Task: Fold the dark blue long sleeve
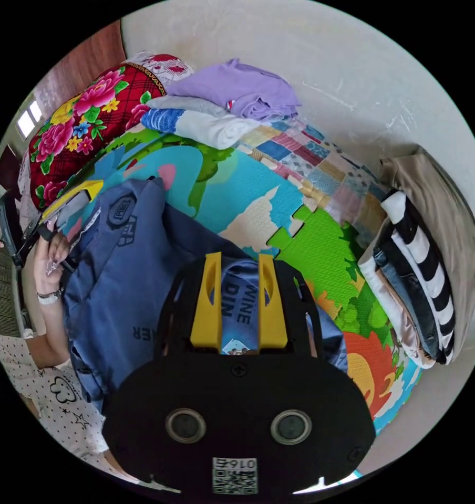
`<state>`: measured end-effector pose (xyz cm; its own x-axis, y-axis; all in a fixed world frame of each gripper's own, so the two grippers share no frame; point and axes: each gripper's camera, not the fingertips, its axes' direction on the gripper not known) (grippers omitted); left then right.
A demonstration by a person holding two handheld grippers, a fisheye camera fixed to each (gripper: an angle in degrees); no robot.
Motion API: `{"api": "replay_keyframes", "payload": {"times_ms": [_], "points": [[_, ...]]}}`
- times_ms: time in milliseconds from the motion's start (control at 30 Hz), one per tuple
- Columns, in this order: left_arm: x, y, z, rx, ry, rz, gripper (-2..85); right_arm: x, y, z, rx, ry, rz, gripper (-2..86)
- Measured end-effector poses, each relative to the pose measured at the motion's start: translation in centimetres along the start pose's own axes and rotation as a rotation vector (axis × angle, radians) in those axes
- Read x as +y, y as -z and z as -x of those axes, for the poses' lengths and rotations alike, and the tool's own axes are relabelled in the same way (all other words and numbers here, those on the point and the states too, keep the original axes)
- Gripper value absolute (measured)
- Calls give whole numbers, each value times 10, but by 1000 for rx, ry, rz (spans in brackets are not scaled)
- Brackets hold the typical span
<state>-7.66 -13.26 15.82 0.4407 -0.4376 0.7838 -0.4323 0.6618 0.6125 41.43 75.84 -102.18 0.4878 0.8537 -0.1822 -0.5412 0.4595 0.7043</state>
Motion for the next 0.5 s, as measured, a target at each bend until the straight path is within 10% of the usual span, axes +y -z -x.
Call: {"api": "replay_keyframes", "payload": {"times_ms": [500], "points": [[-114, -40, -22, 58, -236, 207, -2, -18, -8, -39, 35, -6, -151, 6]]}}
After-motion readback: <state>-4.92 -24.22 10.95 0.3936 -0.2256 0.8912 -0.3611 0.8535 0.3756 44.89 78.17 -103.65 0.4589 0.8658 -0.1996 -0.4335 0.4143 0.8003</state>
